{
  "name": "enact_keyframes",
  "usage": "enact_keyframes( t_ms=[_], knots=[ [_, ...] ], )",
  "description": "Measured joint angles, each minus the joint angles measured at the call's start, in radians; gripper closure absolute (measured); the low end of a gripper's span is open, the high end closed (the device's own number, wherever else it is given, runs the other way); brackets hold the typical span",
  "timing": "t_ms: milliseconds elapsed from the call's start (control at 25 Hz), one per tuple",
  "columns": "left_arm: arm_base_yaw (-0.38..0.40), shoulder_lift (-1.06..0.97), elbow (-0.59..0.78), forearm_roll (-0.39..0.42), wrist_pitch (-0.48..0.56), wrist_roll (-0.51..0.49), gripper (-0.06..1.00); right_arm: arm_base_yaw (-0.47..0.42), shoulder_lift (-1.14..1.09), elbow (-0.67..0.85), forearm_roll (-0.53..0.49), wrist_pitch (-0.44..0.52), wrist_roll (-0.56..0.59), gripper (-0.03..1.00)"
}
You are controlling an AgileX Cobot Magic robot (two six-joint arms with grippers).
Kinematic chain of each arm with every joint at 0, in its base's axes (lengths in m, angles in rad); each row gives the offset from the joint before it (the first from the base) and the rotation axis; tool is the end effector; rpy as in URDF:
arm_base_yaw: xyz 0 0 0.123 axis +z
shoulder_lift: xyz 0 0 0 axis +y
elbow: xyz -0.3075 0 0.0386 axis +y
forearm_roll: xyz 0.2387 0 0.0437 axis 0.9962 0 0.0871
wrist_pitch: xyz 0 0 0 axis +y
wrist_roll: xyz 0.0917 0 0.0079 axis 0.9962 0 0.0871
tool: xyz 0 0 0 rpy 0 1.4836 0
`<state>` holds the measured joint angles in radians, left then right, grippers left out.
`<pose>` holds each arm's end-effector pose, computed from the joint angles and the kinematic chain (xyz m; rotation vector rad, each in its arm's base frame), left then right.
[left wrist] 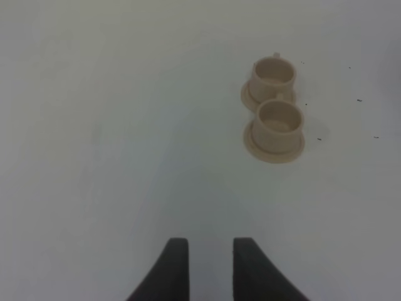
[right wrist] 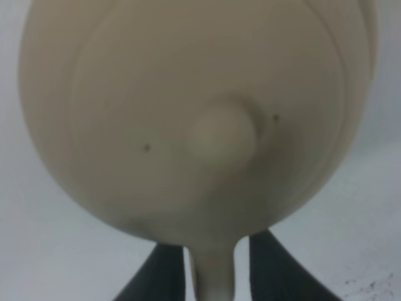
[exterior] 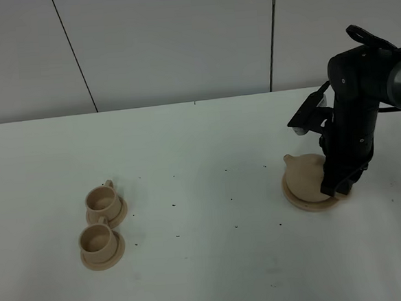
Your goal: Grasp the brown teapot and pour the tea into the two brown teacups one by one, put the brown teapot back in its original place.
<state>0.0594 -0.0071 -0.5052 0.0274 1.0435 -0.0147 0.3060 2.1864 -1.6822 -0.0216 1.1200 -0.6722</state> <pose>-0.0381 -0.0001 0.2749 -0.0758 2.0136 0.0611 0.4222 0.1315 0.1827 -1.4744 2.7402 -0.0396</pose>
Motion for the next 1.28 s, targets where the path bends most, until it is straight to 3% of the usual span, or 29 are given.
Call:
enact_keyframes(
  t_ms=[400,720,1280],
  knots=[
    [0.0,0.0,0.0,0.0,0.0,0.0,0.7,0.0,0.0,-0.004,0.0,0.005,-0.003,0.73],
    [0.0,0.0,0.0,0.0,0.0,0.0,0.7,0.0,0.0,-0.004,-0.001,0.008,-0.009,0.87],
    [0.0,0.0,0.0,0.0,0.0,0.0,0.7,0.0,0.0,-0.011,0.003,0.04,0.021,0.87]
  ],
)
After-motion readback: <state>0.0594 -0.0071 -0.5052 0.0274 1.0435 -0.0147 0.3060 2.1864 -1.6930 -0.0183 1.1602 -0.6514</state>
